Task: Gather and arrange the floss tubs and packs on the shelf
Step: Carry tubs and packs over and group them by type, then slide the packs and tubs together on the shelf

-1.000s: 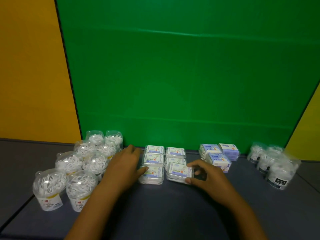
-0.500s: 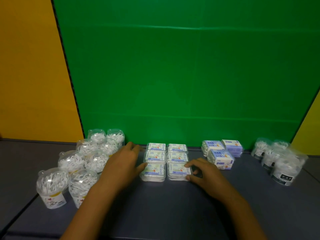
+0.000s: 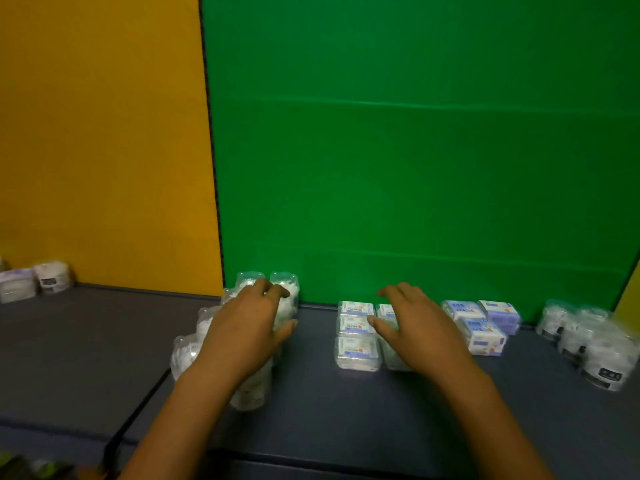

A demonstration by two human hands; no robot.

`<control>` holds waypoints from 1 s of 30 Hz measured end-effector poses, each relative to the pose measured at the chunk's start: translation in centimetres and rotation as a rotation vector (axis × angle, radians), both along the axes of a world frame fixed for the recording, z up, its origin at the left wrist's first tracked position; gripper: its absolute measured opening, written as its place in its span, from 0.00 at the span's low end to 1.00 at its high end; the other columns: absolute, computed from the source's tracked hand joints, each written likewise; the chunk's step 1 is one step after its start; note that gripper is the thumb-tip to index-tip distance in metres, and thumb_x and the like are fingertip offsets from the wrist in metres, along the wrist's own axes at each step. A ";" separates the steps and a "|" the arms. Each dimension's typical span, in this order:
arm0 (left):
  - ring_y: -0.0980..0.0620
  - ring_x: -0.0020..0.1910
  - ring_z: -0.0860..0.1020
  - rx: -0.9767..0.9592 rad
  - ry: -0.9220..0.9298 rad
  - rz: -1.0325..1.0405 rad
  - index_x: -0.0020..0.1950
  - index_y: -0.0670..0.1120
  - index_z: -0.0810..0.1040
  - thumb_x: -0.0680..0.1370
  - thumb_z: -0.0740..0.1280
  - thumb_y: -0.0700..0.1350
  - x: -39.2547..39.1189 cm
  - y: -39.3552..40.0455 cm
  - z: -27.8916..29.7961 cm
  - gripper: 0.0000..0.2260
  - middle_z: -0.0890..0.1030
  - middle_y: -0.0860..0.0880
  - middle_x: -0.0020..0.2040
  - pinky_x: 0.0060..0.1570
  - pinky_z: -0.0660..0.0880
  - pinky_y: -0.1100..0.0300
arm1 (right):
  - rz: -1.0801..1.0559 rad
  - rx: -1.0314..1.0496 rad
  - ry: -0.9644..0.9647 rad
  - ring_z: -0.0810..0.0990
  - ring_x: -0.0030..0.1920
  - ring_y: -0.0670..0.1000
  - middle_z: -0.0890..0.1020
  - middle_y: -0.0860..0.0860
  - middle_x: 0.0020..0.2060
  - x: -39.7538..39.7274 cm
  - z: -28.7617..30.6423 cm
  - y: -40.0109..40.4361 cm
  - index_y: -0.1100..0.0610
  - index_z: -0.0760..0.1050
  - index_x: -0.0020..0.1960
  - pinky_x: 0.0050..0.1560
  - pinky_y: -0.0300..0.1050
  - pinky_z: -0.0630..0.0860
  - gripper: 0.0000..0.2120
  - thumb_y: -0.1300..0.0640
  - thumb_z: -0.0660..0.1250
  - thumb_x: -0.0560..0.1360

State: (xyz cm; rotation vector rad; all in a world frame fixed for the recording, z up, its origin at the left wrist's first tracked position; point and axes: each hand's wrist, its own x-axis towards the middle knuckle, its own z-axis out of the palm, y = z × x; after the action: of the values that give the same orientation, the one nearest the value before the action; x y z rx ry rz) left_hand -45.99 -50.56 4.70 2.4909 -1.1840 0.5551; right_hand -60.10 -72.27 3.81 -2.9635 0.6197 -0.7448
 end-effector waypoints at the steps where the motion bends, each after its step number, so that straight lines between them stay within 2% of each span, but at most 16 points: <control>1: 0.50 0.62 0.72 -0.004 -0.009 0.017 0.69 0.54 0.67 0.76 0.63 0.59 0.2 1.5 0.1 0.23 0.70 0.51 0.66 0.53 0.72 0.55 | 0.008 -0.015 -0.009 0.72 0.62 0.51 0.73 0.48 0.62 0.5 0.3 1.4 0.49 0.67 0.68 0.59 0.49 0.72 0.23 0.39 0.60 0.78; 6: 0.49 0.59 0.73 0.012 -0.025 0.134 0.67 0.52 0.68 0.76 0.62 0.61 1.4 9.9 0.5 0.22 0.72 0.51 0.61 0.48 0.72 0.57 | 0.046 -0.062 0.048 0.72 0.61 0.53 0.74 0.50 0.62 3.4 0.6 8.6 0.51 0.67 0.68 0.59 0.49 0.72 0.25 0.37 0.57 0.78; 13: 0.49 0.61 0.71 0.043 0.047 0.277 0.70 0.53 0.64 0.78 0.59 0.61 3.1 22.6 0.6 0.23 0.68 0.50 0.66 0.54 0.74 0.54 | 0.217 -0.032 0.014 0.72 0.63 0.52 0.73 0.48 0.64 8.0 1.2 19.7 0.49 0.65 0.70 0.58 0.48 0.72 0.27 0.34 0.56 0.77; 20: 0.51 0.59 0.73 0.026 0.071 0.464 0.69 0.53 0.66 0.77 0.60 0.63 4.4 36.1 -0.2 0.24 0.69 0.52 0.64 0.54 0.74 0.56 | 0.421 -0.028 0.047 0.72 0.62 0.52 0.73 0.48 0.63 13.4 1.0 30.9 0.50 0.66 0.68 0.56 0.48 0.73 0.26 0.34 0.56 0.77; 30: 0.51 0.61 0.72 -0.019 0.096 0.612 0.70 0.53 0.66 0.76 0.62 0.62 8.5 46.0 -1.5 0.25 0.69 0.52 0.66 0.55 0.75 0.55 | 0.583 -0.021 0.067 0.69 0.65 0.50 0.70 0.47 0.66 21.1 1.8 41.0 0.49 0.64 0.70 0.62 0.47 0.70 0.28 0.34 0.56 0.78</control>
State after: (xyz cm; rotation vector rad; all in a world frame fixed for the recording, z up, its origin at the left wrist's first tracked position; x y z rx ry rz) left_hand -37.53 -4.58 3.25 2.8111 -0.3587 0.5744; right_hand -38.97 -31.29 5.58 -2.9442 -0.2558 -0.5922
